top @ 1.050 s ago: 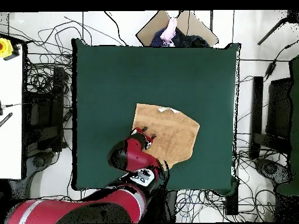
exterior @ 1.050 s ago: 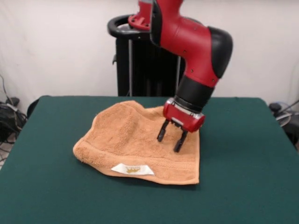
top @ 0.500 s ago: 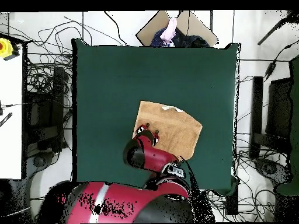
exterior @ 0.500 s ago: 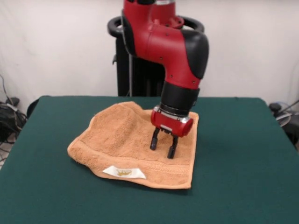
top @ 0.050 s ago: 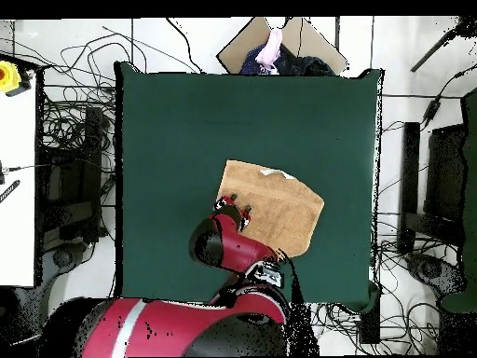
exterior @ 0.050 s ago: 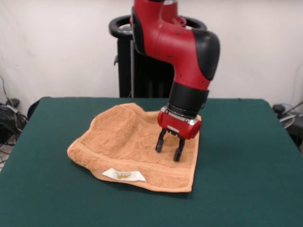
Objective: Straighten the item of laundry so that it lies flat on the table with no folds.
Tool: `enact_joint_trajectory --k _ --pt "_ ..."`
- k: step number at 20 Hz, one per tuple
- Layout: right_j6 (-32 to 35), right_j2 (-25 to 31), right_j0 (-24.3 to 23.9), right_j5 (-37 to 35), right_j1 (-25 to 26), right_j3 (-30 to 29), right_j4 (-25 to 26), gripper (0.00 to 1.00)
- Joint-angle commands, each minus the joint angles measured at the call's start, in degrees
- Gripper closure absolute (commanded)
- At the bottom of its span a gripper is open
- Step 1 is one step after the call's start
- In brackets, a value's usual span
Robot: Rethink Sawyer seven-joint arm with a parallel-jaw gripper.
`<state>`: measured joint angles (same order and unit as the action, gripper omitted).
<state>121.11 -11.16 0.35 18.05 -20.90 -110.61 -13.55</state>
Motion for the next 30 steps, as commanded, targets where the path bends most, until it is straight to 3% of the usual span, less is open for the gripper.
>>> enact_joint_trajectory --k 1,6,17,22,30 --pt "8.63 -3.35 4.66 -3.64 1.82 2.85 -8.24 0.0" --pt "9.04 -5.13 6.32 -3.7 1.42 1.68 -10.68 0.0" --pt "9.16 -4.02 4.24 -3.76 -0.49 -0.02 -7.8 0.0" --pt "9.4 2.8 -1.56 -5.71 -1.35 -1.18 -3.13 0.0" --pt "8.65 6.13 -5.04 -7.14 0.83 -0.49 -1.79 0.0"
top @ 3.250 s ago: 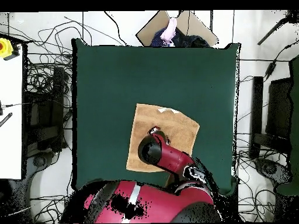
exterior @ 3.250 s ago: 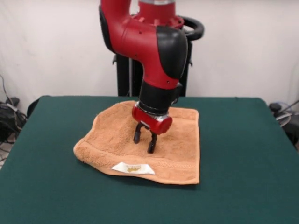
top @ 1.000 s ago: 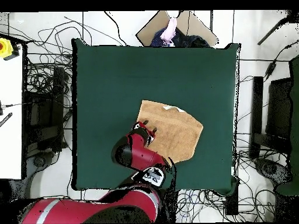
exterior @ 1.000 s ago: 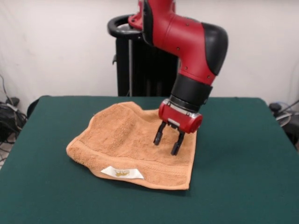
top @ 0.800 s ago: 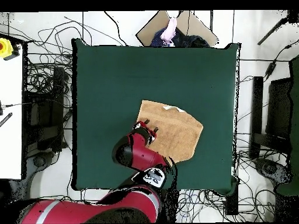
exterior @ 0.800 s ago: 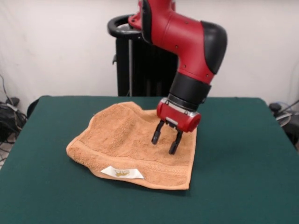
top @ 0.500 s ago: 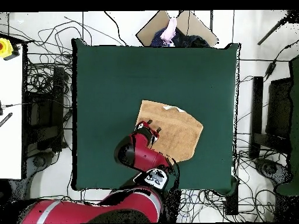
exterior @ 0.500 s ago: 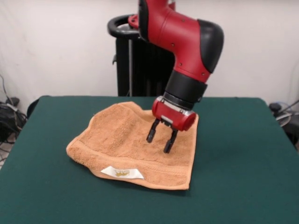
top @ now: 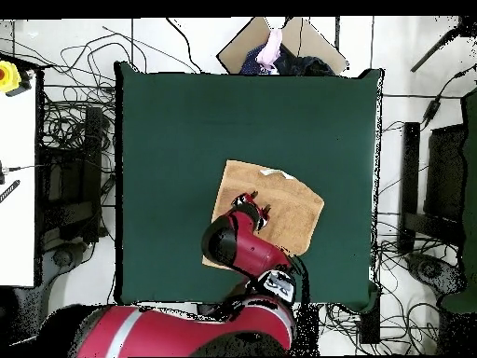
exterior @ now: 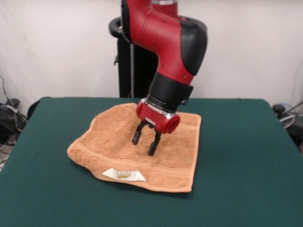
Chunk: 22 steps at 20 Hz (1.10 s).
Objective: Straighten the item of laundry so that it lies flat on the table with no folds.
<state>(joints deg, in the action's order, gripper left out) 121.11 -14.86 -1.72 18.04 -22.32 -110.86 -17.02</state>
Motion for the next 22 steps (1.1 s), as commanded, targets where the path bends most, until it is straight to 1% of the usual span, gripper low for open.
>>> enact_joint_trajectory --k 1,3,5,6,8,11,13,15,18,21,22 --pt "8.77 10.21 -3.34 -6.52 2.91 -0.05 1.93 0.0" --pt "8.6 10.53 -3.49 -6.12 4.16 0.58 1.91 0.0" --pt "7.86 10.65 -3.46 -7.52 4.8 1.09 1.49 0.0" --pt "7.32 9.71 -2.56 -8.71 5.0 1.36 0.55 0.0" --pt "6.81 8.28 -0.98 -9.7 5.27 1.66 -0.54 0.0" --pt "6.84 8.49 -0.98 -11.03 4.71 1.25 -0.14 0.0" --pt "7.18 10.29 -2.35 -11.74 4.54 0.7 0.85 0.0" --pt "7.09 13.11 -4.75 -14.37 4.34 -0.04 1.64 0.0" --pt "7.34 14.29 -5.57 -17.55 4.22 -0.63 0.7 0.0" --pt "7.99 13.32 -4.31 -20.44 3.7 -1.02 -1.13 0.0" --pt "7.66 14.56 -5.5 -21.92 3.5 -1.36 -0.71 0.0"
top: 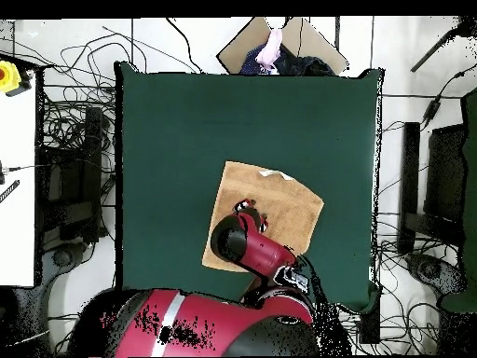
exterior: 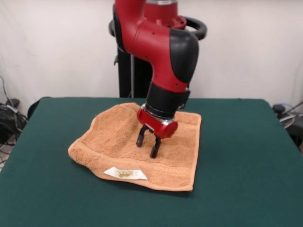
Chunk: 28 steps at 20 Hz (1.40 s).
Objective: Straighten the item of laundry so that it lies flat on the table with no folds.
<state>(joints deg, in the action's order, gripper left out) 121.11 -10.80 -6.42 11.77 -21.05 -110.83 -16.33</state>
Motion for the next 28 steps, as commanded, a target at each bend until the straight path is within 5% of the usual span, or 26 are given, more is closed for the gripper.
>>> enact_joint_trajectory --k 1,9,10,28 --pt "7.5 10.56 -0.82 -15.86 2.31 -1.44 -1.22 0.0" --pt "9.88 5.66 4.52 -12.79 3.18 -0.35 -3.69 0.0" --pt "10.64 4.46 6.0 -11.21 3.47 -0.36 -4.89 1.0" --pt "10.01 2.52 7.28 -8.45 4.99 1.39 -7.16 1.0"
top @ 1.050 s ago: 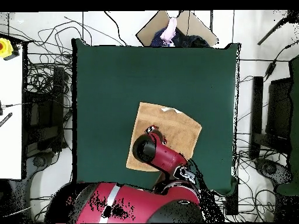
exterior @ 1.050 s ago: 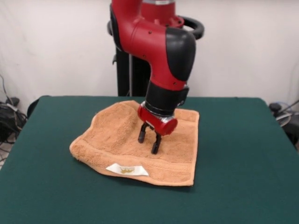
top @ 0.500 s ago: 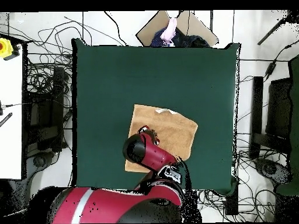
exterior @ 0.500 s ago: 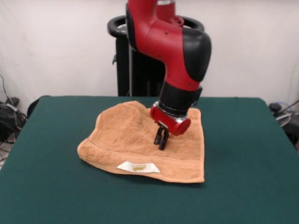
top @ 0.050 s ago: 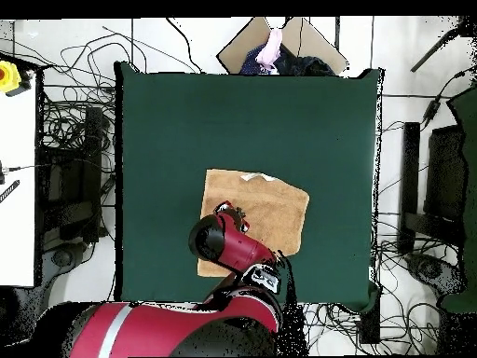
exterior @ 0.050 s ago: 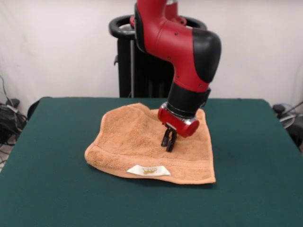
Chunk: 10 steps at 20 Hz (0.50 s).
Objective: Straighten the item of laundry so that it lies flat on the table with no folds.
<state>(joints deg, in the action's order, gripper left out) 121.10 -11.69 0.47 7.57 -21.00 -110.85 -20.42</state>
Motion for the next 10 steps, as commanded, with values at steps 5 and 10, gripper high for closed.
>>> enact_joint_trajectory --k 5,10 --pt "9.77 3.44 -0.02 -4.78 4.16 1.14 -2.74 1.0" --pt "10.23 3.77 -0.28 -5.57 3.18 0.57 -3.02 1.0"
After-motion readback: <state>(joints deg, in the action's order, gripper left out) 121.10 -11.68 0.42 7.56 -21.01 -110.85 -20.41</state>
